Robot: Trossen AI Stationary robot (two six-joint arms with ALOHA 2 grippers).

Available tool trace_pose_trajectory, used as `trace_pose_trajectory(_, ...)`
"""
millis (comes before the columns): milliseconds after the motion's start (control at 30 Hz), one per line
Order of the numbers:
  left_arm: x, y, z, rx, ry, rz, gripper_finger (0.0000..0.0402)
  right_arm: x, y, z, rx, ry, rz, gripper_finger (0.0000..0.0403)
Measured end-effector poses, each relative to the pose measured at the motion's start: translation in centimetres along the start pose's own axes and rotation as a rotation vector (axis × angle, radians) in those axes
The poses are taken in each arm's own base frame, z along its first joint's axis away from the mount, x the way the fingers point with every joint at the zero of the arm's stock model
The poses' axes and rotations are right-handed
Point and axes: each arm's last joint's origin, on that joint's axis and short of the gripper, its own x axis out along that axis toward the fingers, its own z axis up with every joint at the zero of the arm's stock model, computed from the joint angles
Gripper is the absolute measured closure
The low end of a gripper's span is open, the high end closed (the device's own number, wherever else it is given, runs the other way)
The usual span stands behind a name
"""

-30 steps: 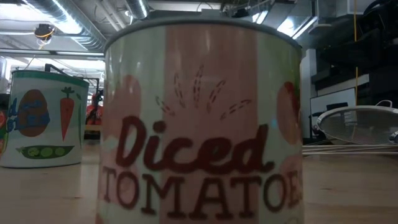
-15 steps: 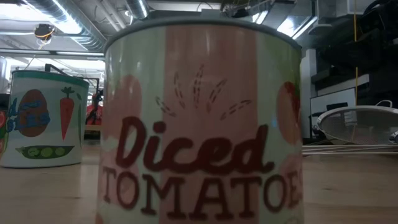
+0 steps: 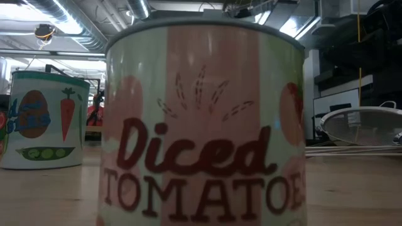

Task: Pick and place cans onto a shelf
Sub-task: Put the orange can on the shelf aligned with the other green can

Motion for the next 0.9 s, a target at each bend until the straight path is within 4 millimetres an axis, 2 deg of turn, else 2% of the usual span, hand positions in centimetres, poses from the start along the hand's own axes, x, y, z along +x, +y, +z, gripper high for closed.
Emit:
trace_pose_trajectory(167,1.3,0.7,-0.5,-0.001,-0.008,0.031,0.0292,0.0,0.0,0.0,0.0,0.0,0.001,0.0342)
trace_pose_trajectory(367,2.5,1.6,-0.2,-0.003,-0.021,0.082,0.0292,0.0,0.0,0.0,0.0,0.0,0.0,0.0342)
trace_pose_trajectory(900,5.0,2.5,0.3,-0.008,-0.022,0.078,0.0292,0.0,0.0,0.0,0.0,0.0,0.0,0.0342)
